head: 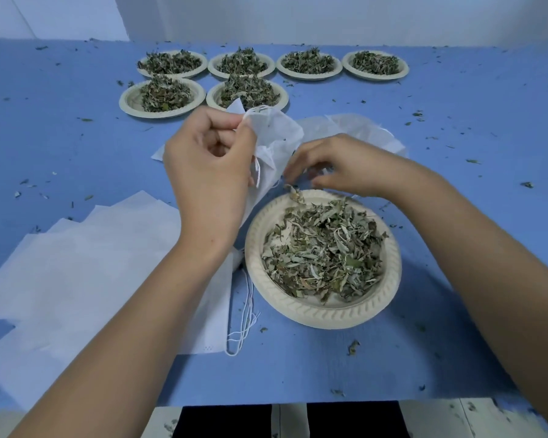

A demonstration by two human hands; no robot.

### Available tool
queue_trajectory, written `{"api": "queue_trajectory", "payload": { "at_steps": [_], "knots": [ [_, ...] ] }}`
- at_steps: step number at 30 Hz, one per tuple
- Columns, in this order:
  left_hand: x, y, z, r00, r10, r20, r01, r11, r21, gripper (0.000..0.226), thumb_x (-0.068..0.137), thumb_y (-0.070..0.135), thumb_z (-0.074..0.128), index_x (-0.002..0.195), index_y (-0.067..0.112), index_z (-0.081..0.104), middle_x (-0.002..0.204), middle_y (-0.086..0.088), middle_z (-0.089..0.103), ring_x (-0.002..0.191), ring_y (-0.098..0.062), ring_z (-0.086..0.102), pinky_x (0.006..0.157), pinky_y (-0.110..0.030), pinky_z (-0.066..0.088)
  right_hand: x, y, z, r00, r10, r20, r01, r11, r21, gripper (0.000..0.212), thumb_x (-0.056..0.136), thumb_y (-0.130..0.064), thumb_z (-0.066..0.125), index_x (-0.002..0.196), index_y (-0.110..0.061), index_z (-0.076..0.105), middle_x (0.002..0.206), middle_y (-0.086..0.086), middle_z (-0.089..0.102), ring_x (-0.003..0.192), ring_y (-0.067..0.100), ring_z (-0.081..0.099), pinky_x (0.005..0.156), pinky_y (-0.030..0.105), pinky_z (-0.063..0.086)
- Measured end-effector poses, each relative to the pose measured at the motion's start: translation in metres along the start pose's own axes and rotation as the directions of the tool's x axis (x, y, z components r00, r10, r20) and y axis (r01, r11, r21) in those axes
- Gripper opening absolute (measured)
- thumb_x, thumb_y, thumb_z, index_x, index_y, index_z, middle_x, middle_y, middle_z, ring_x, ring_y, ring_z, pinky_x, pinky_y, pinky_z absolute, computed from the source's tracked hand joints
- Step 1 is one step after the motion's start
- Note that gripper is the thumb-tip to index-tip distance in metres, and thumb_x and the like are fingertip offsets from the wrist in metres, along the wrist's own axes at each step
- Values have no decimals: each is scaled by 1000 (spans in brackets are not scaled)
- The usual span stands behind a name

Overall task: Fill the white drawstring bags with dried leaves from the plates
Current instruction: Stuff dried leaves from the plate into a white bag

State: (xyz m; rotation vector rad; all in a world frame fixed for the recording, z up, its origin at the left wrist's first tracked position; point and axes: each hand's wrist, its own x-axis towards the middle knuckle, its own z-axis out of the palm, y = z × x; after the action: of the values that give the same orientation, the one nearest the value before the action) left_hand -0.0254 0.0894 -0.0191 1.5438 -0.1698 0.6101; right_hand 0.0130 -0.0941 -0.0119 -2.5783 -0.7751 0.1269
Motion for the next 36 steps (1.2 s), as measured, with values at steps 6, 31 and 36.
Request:
{"api": "queue_trajectory", "payload": {
  "at_steps": [6, 31, 36],
  "knots": [
    [0, -1, 1, 999, -31, 13, 31, 1000, 4, 15, 90, 8, 63, 76, 13, 59, 47, 11, 54, 40, -9, 49, 50, -22, 42, 29, 9, 6, 993, -50, 107, 53, 998, -26, 31, 76, 13, 64, 96, -6, 76, 68, -54, 49, 67, -28, 51, 58, -5, 35],
    [-2, -4, 2, 991, -60, 122, 52, 996, 67, 19, 89, 7, 64, 73, 17, 60, 52, 0, 55, 45, -13, 49, 53, -30, 44, -38, -21, 16, 892, 29, -451, 204, 865, 459, 16, 78, 6, 73, 89, -5, 72, 87, 3, 72, 86, 12, 69, 82, 25, 52],
    [-10, -8, 8, 949, -67, 309, 35, 994, 107, 19, 89, 8, 66, 73, 16, 62, 51, 7, 52, 45, -12, 48, 50, -31, 45, -57, -31, 18, 687, 138, -713, 420, 725, 546, 26, 74, 8, 73, 86, -12, 61, 84, -5, 73, 87, 15, 71, 79, 25, 56]
  ]
}}
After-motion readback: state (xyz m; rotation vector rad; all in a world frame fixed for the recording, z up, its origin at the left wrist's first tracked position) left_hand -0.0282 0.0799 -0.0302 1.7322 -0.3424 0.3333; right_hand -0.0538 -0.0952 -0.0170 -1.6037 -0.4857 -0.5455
